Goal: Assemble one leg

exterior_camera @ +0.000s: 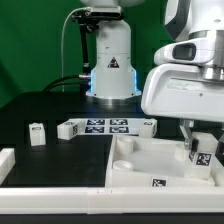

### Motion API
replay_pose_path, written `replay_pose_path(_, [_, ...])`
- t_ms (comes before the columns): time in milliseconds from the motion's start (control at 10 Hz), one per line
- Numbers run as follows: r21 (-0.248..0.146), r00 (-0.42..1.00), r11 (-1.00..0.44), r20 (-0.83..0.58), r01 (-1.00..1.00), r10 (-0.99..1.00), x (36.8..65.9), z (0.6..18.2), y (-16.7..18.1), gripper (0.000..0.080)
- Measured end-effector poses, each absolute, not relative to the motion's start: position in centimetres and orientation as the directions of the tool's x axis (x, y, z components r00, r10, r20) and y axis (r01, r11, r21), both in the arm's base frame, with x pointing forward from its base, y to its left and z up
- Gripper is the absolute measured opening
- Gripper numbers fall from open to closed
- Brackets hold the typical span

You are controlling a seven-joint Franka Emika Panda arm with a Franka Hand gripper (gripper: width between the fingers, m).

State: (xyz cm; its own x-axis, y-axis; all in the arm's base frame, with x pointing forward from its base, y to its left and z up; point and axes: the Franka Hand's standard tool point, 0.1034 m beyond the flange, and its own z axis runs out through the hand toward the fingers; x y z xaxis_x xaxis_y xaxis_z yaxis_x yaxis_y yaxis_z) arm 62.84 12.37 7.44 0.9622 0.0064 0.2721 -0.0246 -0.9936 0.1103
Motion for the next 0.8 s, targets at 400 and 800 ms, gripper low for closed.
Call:
replay_pose_path(400, [-0.023,0.812,-0.853,0.294,-0.522,-0.505,62.6,7.4,12.0,0.0292])
replay_pose_path(800, [-0.154,0.381,-0.434,0.284,-0.888,-0.88,62.4,7.2,11.3,0.0294])
